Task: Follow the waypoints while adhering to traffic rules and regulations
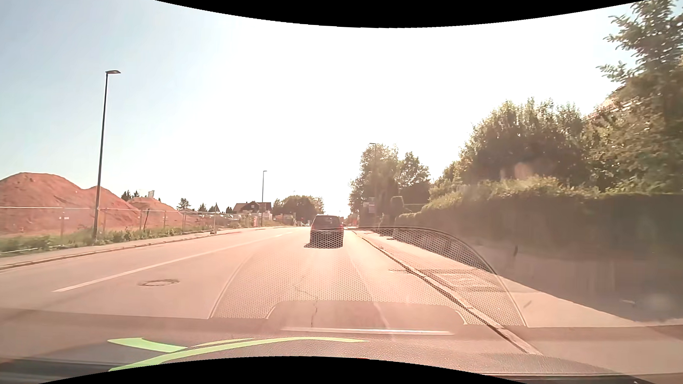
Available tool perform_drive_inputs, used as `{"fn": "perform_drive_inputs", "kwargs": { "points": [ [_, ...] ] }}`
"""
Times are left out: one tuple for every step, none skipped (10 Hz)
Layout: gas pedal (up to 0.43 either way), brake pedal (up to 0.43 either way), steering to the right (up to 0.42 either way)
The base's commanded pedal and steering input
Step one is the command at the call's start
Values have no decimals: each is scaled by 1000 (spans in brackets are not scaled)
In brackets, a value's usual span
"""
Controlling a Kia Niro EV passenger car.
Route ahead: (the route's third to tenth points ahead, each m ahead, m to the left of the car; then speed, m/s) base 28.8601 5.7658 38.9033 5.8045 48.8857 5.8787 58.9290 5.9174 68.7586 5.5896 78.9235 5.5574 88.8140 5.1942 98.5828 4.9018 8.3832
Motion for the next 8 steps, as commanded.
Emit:
{"fn": "perform_drive_inputs", "kwargs": {
  "points": [
    [47,0,-1],
    [67,0,-1],
    [79,0,-1],
    [87,0,-1],
    [98,0,-1],
    [98,0,-1],
    [98,0,-1],
    [98,0,-1]
  ]
}}
